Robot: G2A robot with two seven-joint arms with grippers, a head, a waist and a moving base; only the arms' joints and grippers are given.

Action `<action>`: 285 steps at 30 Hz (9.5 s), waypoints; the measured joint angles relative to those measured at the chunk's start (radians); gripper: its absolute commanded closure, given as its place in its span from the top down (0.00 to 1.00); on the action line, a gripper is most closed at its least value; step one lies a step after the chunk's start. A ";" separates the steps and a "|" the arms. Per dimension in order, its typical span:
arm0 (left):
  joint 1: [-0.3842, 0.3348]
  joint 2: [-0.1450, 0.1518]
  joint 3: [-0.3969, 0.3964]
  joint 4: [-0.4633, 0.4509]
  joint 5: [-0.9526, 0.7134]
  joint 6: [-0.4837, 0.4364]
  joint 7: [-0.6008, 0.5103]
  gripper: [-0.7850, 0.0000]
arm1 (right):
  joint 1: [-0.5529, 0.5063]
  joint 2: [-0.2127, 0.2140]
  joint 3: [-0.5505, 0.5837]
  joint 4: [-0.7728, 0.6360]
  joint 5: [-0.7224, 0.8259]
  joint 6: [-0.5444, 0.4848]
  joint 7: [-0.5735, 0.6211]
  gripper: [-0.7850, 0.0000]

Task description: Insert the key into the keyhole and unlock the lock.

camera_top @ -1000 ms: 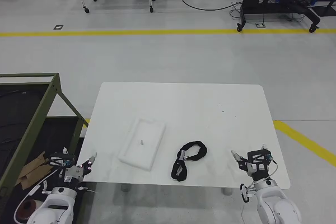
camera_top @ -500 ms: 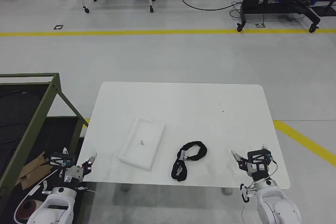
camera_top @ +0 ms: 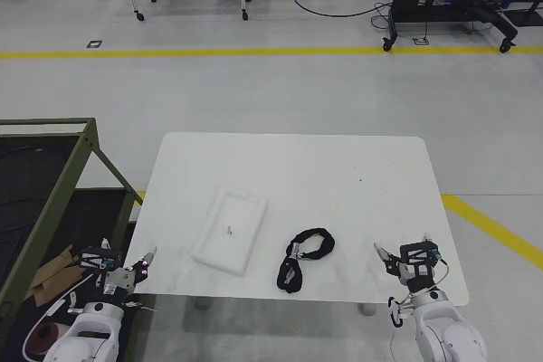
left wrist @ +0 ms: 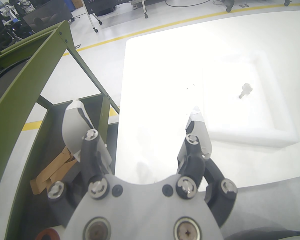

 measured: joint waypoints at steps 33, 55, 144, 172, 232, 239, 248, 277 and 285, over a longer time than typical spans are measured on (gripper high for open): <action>-0.538 -0.041 0.278 -0.077 -0.189 0.113 -0.897 1.00 | 0.000 0.000 0.000 0.000 0.000 0.000 0.000 1.00; -1.131 -0.120 0.532 0.646 -0.635 0.022 -1.287 1.00 | 0.000 0.000 0.000 0.000 0.000 0.000 0.000 1.00; -1.501 -0.323 0.790 1.451 -0.925 -0.194 -1.120 0.00 | 0.000 0.000 0.000 0.000 0.000 0.000 0.000 1.00; -0.755 0.131 0.246 0.605 -1.727 -0.611 -1.210 0.00 | 0.000 0.000 0.000 0.000 0.000 0.000 0.000 1.00; -0.755 0.131 0.247 0.605 -1.726 -0.610 -1.211 0.00 | -0.219 -0.011 -0.043 -0.550 -0.252 0.089 0.516 1.00; -0.755 0.131 0.247 0.605 -1.726 -0.610 -1.211 0.00 | -0.164 -0.008 -0.091 -0.550 -0.118 -0.092 0.693 1.00; -0.755 0.131 0.247 0.605 -1.726 -0.610 -1.211 0.00 | 0.205 -0.043 -0.445 -0.517 0.008 -0.093 1.290 1.00; -0.755 0.131 0.247 0.605 -1.726 -0.610 -1.211 0.00 | 0.514 -0.109 -0.628 -0.295 0.251 0.289 1.404 1.00; -0.755 0.131 0.247 0.605 -1.726 -0.610 -1.211 0.00 | 0.392 -0.091 -0.684 -0.351 -0.168 0.259 1.127 1.00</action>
